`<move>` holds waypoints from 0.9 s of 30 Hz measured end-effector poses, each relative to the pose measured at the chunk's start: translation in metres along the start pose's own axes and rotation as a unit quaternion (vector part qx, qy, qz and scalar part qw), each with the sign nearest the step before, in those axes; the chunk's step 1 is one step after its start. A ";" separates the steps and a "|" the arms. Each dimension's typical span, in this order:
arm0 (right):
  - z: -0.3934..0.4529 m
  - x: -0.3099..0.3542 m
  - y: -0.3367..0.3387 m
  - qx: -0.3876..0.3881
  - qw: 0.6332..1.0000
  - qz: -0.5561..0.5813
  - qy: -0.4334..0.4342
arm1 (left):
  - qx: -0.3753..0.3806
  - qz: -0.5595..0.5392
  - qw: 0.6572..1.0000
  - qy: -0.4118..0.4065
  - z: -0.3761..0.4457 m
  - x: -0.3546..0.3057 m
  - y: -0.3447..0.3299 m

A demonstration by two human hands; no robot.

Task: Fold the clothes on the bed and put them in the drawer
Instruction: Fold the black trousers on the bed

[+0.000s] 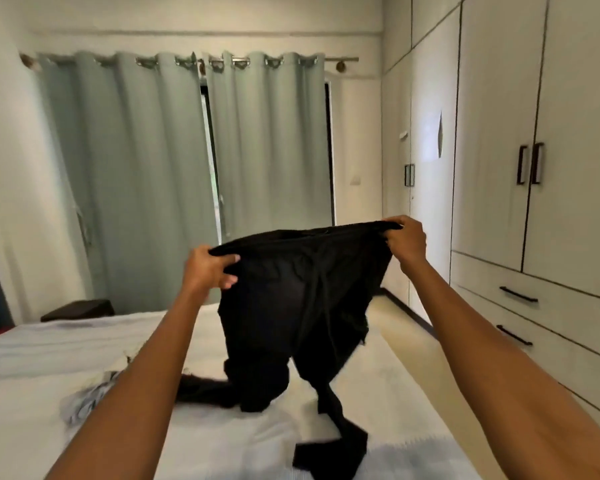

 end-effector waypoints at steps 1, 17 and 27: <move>0.008 0.019 0.003 -0.005 1.000 0.012 0.018 | -0.008 -0.059 0.998 -0.002 0.009 -0.024 0.004; 0.084 0.233 0.074 -0.031 0.977 0.086 0.192 | -0.073 -0.031 0.951 -0.299 0.016 -0.296 0.058; 0.060 0.179 0.063 0.245 0.896 0.371 -0.010 | 0.270 -0.144 0.942 -0.136 0.002 -0.234 0.059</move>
Point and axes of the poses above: each hand's wrist, its own z-axis towards the middle knuckle, its own y-axis out of the back of the hand, x = y × z, the point moved 8 cm from there along z, towards the middle knuckle, and after that the axes turned 5 degrees about -x, right-handed, at the moved point
